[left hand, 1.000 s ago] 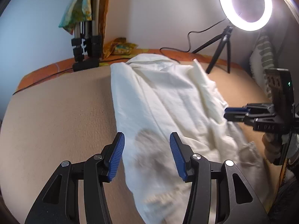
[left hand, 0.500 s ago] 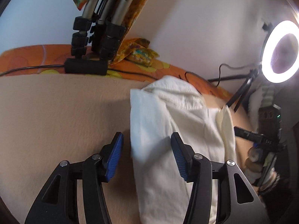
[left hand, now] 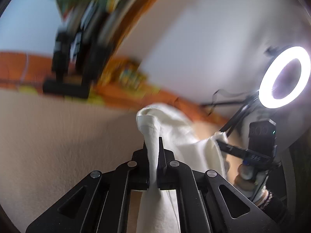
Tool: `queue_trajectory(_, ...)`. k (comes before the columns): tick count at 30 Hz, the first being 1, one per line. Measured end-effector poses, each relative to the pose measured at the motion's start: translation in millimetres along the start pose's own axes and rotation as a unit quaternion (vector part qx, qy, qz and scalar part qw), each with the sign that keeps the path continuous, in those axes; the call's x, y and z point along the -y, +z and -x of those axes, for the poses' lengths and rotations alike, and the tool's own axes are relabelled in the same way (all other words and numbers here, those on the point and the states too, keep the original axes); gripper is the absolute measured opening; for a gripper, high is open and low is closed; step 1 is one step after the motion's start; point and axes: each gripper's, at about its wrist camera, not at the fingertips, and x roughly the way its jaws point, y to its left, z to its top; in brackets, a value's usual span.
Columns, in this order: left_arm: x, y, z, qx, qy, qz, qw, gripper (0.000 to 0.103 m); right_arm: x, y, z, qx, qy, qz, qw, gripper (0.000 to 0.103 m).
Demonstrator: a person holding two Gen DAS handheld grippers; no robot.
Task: Fold small clothes
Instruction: 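Grasp the folded shirt edge with the left tool, then grasp the shirt beside the left tool with the right tool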
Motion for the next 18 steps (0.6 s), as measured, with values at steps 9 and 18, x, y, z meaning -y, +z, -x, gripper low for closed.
queue_trajectory(9, -17, 6, -14, -0.044, 0.058, -0.010, 0.9973, 0.012, -21, 16, -4, -0.042, -0.137, 0.101, 0.984, 0.044)
queue_trajectory(18, -14, -3, -22, -0.058, 0.059, -0.028, 0.9962, 0.013, -43, 63, -53, -0.106, -0.122, 0.140, 0.977, 0.043)
